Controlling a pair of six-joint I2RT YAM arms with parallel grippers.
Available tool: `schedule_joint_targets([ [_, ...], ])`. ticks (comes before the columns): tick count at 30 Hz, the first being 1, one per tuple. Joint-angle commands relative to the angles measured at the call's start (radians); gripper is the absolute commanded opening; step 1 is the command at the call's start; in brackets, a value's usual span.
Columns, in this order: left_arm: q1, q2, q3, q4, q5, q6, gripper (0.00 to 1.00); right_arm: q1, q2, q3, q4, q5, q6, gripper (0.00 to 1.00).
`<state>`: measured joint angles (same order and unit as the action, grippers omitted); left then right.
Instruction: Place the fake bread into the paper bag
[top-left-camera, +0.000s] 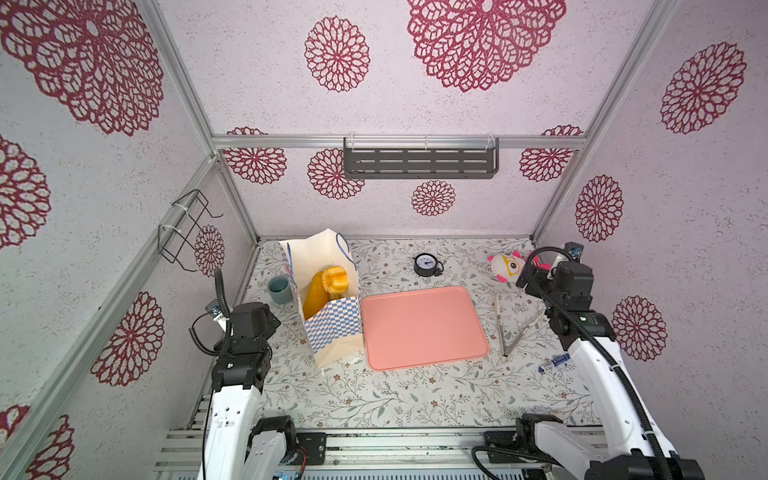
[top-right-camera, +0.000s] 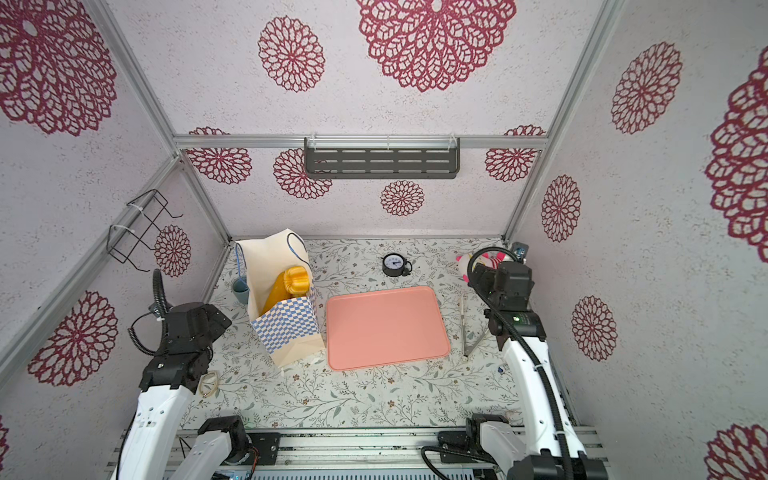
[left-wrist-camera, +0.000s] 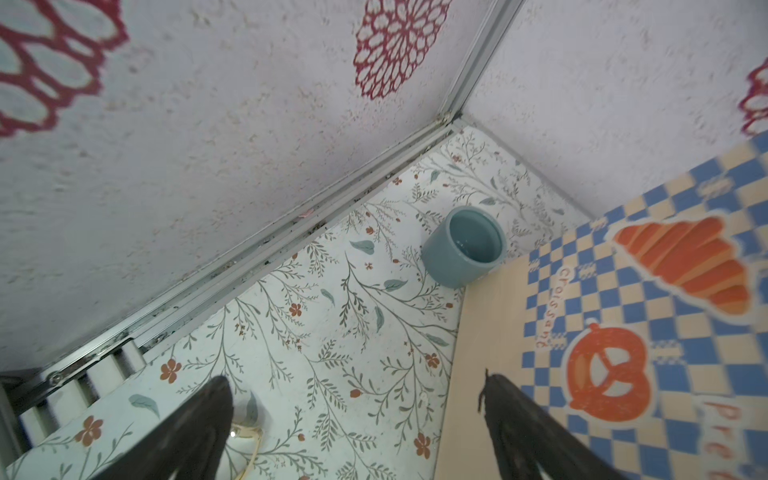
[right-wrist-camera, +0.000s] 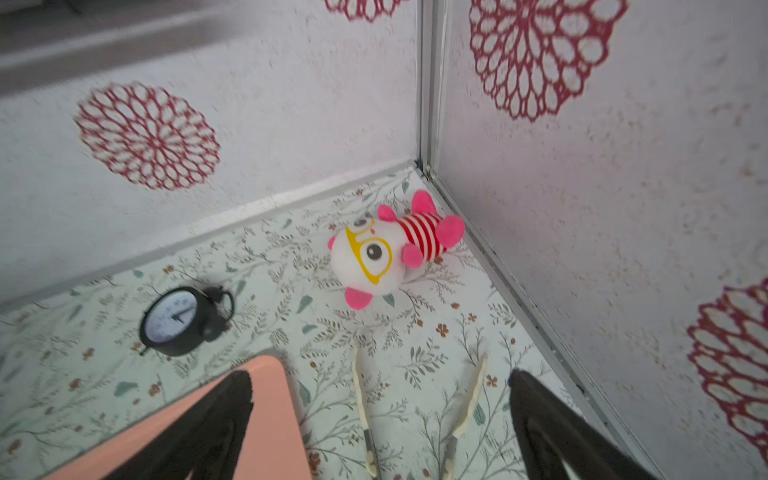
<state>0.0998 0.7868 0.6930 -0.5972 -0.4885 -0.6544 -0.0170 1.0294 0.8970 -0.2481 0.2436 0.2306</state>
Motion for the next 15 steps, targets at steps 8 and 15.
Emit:
schedule_joint_targets([
  [8,0.024,0.1,-0.155,0.34,-0.038,0.114,0.97,-0.001,0.079,-0.234,0.241,0.128,-0.069,0.99],
  [15,0.029,0.2,-0.216,0.547,-0.054,0.175,0.97,-0.012,0.171,-0.317,0.414,0.161,-0.086,0.99],
])
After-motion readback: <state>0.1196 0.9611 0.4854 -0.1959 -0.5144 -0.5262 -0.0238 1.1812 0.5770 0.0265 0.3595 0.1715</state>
